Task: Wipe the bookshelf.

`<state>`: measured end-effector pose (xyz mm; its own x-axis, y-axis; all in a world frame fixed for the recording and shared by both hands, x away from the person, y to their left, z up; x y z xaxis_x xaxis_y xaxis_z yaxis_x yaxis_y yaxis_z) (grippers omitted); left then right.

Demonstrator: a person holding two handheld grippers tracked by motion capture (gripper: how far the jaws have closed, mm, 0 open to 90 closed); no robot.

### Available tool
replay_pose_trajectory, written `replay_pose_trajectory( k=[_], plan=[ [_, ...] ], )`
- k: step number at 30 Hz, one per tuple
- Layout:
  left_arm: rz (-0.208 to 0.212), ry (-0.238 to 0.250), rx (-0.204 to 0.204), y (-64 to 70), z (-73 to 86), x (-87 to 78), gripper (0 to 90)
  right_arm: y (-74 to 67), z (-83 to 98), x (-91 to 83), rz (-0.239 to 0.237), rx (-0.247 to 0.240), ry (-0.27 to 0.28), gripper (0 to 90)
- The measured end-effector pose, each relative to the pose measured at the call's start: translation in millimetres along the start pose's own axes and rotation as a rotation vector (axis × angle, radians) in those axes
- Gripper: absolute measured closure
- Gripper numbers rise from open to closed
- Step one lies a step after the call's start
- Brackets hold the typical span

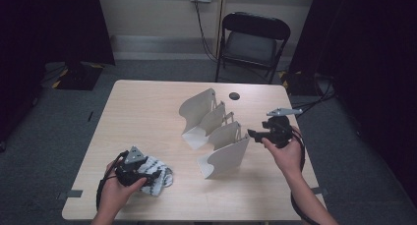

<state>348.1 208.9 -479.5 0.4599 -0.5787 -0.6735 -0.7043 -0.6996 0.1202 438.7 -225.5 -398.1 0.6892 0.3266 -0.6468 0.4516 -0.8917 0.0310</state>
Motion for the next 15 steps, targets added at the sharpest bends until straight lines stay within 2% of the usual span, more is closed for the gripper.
replay_pose_trajectory(
  k=[5,7,9,12,15],
  plan=[
    [-0.011,-0.003,0.013,-1.2,-0.5,-6.4,26.1,0.5,31.4,5.2,0.006,-0.025,-0.008,24.7],
    [-0.006,-0.002,0.006,-0.5,-0.3,-7.9,26.2,0.6,45.0,7.6,-0.011,-0.009,-0.018,22.7],
    [-0.016,-0.008,0.019,-1.5,-0.5,-11.6,26.3,0.0,58.5,9.9,-0.012,-0.021,-0.027,21.3],
    [-0.016,0.006,0.006,-0.2,0.1,-16.9,26.5,-2.9,76.8,13.4,-0.005,-0.039,-0.046,19.7],
    [-0.022,0.0,0.01,-0.2,2.7,-20.3,27.0,-5.5,91.6,16.2,0.005,-0.064,-0.059,18.3]
  ],
)
Point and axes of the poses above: each handheld gripper's, and its own axes: x roughly forward along the jaws, z roughly out of its underside, y roughly to its right, the point moved 2 cm from there along x, roughly forward along the jaws, and after that the axes turned 7 degrees about z, right-handed, at the moved point
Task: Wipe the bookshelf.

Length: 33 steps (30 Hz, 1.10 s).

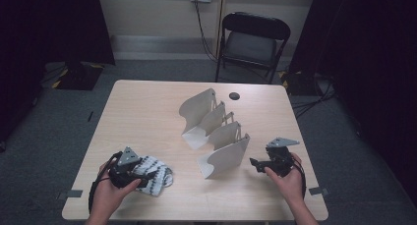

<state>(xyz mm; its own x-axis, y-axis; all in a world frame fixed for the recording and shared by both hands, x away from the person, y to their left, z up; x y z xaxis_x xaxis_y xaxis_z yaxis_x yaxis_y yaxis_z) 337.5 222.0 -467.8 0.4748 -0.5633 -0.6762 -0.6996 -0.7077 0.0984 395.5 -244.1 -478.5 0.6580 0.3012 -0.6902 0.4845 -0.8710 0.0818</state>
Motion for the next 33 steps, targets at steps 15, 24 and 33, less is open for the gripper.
replay_pose_trajectory(
  k=[15,24,33],
  plan=[
    [-0.005,-0.019,-0.03,1.3,19.6,-6.3,31.5,-4.8,28.7,13.6,-0.027,-0.044,-0.024,13.7],
    [-0.003,-0.062,-0.004,9.4,21.5,11.5,29.2,-6.4,31.4,15.5,-0.019,-0.026,0.014,12.8],
    [0.026,-0.055,0.018,15.6,9.0,29.9,28.5,-7.1,31.6,15.8,-0.013,-0.019,0.018,12.8]
  ],
)
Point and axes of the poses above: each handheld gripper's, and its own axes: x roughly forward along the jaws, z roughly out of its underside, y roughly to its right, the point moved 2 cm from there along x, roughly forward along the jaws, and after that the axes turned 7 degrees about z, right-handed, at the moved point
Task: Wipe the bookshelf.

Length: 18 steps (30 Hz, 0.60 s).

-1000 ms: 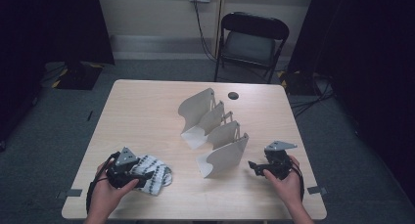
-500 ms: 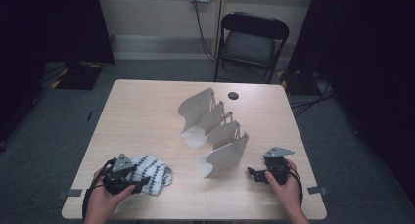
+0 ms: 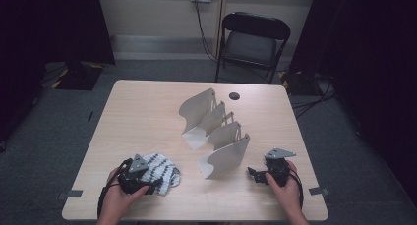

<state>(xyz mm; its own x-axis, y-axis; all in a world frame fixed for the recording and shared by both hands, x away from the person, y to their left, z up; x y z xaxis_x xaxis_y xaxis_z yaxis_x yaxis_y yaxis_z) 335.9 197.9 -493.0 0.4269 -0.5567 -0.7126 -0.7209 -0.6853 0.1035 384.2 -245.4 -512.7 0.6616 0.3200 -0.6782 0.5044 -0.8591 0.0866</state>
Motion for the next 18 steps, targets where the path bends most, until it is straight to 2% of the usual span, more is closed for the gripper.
replay_pose_trajectory(
  k=[11,15,18],
  plan=[
    [0.03,0.021,0.02,9.5,-27.9,31.9,28.0,0.0,0.0,0.1,-0.001,0.002,0.0,12.7],
    [0.041,0.037,0.013,12.4,-32.1,37.0,28.0,0.1,0.0,0.0,-0.001,0.002,0.0,12.7],
    [0.041,0.026,0.022,13.3,-32.1,35.9,27.9,0.1,0.0,0.0,-0.001,0.002,0.0,12.7]
  ],
)
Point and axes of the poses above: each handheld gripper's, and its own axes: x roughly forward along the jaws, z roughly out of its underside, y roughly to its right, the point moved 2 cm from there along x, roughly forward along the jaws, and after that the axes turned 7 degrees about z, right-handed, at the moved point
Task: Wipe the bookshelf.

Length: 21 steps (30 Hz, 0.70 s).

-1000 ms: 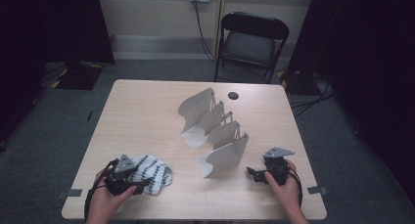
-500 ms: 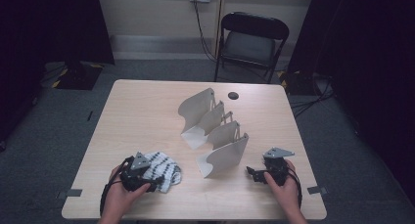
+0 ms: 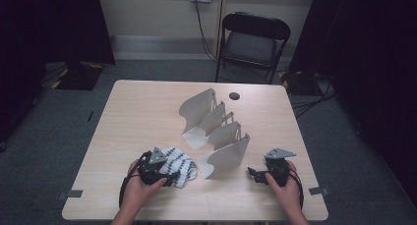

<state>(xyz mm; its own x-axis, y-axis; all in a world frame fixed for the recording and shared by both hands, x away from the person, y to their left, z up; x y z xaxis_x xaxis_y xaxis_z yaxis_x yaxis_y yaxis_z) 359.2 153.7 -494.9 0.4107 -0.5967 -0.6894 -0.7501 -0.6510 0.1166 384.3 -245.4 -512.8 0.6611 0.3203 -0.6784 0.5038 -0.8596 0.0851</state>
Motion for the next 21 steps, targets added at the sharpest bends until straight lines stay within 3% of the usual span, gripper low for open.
replay_pose_trajectory(
  k=[9,12,16,19,21],
  plan=[
    [0.01,0.035,0.0,3.5,-5.6,-14.0,28.7,0.0,0.0,0.0,0.0,0.0,0.0,12.7],
    [-0.011,0.068,-0.015,-4.3,-9.2,-21.9,28.8,0.0,0.0,0.0,0.0,0.0,0.0,12.7],
    [-0.041,0.061,-0.035,-22.2,-7.7,-25.1,28.8,0.0,0.0,0.0,0.0,0.0,0.0,12.7],
    [-0.02,0.057,-0.073,-29.6,-2.3,-19.1,28.1,0.0,0.0,-0.1,0.0,0.0,0.0,12.7],
    [-0.002,0.036,-0.071,-30.0,1.3,-14.1,26.9,0.0,0.0,0.0,0.0,0.0,0.0,12.7]
  ],
)
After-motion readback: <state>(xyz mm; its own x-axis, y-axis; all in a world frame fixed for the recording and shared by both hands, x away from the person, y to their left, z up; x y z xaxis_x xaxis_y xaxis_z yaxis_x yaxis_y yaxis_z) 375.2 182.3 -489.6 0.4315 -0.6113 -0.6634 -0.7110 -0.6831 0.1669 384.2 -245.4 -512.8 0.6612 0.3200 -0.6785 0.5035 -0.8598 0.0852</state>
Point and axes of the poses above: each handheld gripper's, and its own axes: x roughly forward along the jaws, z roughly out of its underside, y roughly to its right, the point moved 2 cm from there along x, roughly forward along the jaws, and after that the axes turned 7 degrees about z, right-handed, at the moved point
